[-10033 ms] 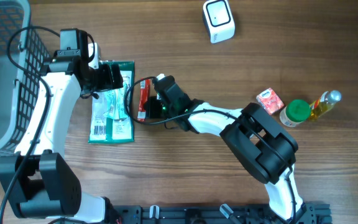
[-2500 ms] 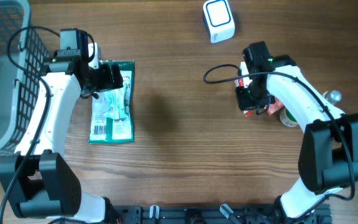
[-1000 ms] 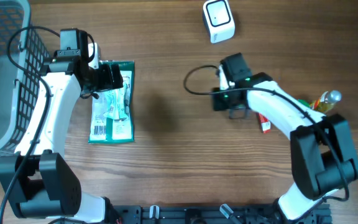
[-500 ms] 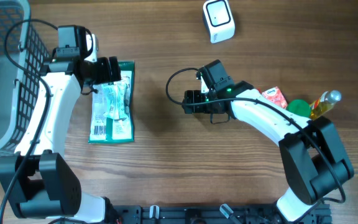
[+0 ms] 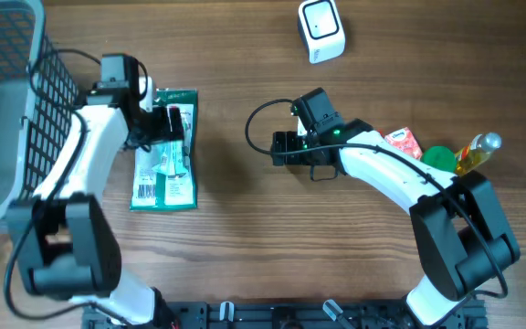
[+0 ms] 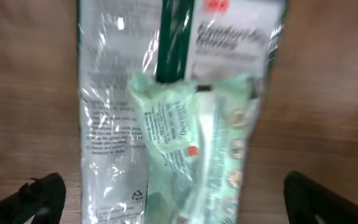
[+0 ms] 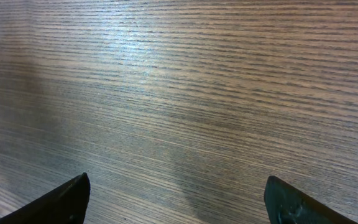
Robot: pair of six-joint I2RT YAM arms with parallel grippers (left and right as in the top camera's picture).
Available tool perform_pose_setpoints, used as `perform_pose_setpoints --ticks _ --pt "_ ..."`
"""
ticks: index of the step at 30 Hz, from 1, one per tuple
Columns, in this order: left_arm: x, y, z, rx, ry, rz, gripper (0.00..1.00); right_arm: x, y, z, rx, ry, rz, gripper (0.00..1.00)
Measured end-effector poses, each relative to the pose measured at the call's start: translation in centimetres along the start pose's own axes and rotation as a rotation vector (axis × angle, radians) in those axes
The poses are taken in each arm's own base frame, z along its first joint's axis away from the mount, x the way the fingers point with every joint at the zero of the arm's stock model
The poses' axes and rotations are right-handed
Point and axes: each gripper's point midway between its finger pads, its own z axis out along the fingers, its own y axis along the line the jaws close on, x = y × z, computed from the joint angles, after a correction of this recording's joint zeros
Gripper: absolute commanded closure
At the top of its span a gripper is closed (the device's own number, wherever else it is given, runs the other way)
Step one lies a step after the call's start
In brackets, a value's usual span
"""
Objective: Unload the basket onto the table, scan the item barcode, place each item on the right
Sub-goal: 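Grasp the light green wipes pack off the glove pack with left gripper, then carry the wipes pack right toward the right gripper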
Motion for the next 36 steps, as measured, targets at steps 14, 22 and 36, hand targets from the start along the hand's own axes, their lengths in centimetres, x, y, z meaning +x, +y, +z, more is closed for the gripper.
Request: perform_pose_setpoints --ticks 14,22,36 --pt "0.8 0.4 2.6 -0.016 0.032 0.005 0.69 0.0 -0.2 0.3 0.007 -0.001 0.000 0.07" --pt "2.0 0.3 4.2 0.001 0.032 0.005 0.96 0.0 -0.2 0.3 0.007 -0.002 0.000 0.06" --pt "-0.7 -4.5 -3.5 0.262 -0.111 0.026 0.96 -0.1 -0.2 0.3 0.007 -0.002 0.000 0.06"
